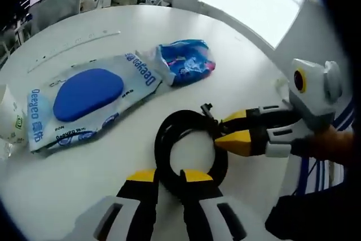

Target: Arrange the tabletop items into an orderly group along one side of the table until the central work area is clear of visible clutter.

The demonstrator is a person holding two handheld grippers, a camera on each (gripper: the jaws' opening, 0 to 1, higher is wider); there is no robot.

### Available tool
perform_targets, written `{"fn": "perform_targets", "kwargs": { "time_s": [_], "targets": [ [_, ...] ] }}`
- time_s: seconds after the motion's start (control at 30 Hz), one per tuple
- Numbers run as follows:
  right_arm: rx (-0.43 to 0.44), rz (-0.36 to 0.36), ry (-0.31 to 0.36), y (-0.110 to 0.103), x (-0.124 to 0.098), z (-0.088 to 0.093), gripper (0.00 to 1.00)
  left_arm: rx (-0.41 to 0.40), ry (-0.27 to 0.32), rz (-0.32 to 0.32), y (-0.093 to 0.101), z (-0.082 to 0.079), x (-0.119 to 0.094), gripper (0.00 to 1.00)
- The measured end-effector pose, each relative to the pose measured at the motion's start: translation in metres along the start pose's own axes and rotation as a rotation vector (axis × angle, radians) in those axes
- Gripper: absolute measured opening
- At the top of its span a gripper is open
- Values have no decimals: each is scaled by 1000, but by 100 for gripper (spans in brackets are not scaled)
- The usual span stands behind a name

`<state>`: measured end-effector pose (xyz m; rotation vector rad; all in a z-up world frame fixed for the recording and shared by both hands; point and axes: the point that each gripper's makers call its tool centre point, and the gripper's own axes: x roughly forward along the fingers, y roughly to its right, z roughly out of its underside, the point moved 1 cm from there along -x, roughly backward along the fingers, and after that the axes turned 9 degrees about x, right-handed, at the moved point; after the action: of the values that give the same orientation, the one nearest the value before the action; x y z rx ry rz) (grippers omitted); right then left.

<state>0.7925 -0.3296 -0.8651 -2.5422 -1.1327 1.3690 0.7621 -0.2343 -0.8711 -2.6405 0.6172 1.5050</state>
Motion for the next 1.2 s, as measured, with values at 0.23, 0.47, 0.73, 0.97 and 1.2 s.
{"fn": "perform_targets", "kwargs": {
  "time_s": [0.23,0.47,0.73,0.97,1.2],
  "targets": [
    [35,8,13,1,-1,-1,10,-18,-7,3,1,-2,-1,8],
    [63,20,50,2,-12,-12,8,-9,4,14,5,-11,-4,7],
    [87,42,87,18,-12,-26,8,23,28,16,8,-35,-3,7],
    [81,58,89,27,-7,-29,9,21,16,23,7,-40,6,7],
    [57,75,72,34,2,-25,9,-2,-6,33,4,-38,17,7]
  ]
}}
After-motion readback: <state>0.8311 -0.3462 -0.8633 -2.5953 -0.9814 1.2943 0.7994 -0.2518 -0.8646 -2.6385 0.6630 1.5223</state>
